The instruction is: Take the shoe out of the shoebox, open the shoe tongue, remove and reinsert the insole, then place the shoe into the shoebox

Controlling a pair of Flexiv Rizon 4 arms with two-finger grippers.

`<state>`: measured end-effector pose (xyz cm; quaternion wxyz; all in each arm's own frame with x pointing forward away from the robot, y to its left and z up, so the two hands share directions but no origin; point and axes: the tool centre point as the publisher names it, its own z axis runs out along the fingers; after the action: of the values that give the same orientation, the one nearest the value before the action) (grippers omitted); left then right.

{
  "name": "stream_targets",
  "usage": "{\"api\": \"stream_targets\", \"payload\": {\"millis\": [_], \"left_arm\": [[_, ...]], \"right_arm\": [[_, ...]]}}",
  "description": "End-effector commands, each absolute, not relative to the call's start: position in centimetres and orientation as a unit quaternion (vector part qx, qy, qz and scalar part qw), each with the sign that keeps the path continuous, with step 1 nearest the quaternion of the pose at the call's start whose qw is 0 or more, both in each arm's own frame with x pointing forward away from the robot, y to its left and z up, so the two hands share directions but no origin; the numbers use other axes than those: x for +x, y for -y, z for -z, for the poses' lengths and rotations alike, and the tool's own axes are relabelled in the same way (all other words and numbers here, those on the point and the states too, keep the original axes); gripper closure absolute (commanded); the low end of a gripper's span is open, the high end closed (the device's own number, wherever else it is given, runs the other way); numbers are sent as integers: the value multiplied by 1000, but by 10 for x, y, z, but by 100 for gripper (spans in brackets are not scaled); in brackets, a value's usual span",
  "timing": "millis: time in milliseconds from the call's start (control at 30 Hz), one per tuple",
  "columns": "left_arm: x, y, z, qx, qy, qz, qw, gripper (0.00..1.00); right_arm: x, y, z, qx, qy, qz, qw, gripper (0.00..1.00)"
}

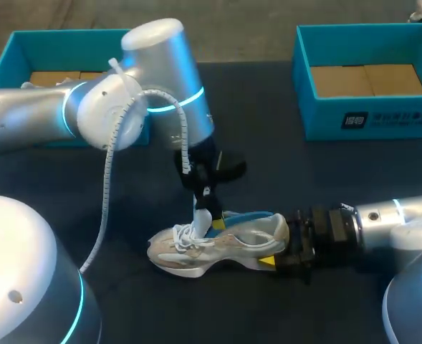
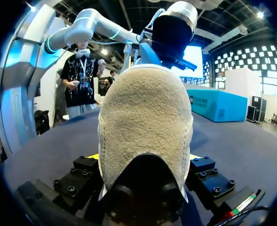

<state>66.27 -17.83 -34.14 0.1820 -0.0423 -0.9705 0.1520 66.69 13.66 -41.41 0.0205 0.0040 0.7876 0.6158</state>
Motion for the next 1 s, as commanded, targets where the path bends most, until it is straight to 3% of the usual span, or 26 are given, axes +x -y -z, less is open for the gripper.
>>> {"api": "stream_targets", "payload": {"millis": [33, 67, 100, 200, 600, 1000], "left_arm": [[656, 178, 338, -51, 972, -156, 171, 100], [654, 179, 336, -53, 972, -156, 168, 93], [653, 181, 334, -56, 972, -157, 165, 75], [651, 186, 328, -63, 973, -160, 153, 58], [640, 205, 301, -68, 981, -171, 57, 58], [631, 215, 309, -26, 985, -164, -53, 56]], "right_arm": [[666, -137, 413, 5, -790, -613, 20, 100], [666, -137, 413, 5, -790, -613, 20, 100], [666, -137, 413, 5, -790, -613, 20, 100], [666, -137, 413, 5, -790, -613, 20, 100], [666, -137, 413, 5, -790, -613, 20, 100], [666, -137, 413, 5, -790, -613, 20, 100]]}}
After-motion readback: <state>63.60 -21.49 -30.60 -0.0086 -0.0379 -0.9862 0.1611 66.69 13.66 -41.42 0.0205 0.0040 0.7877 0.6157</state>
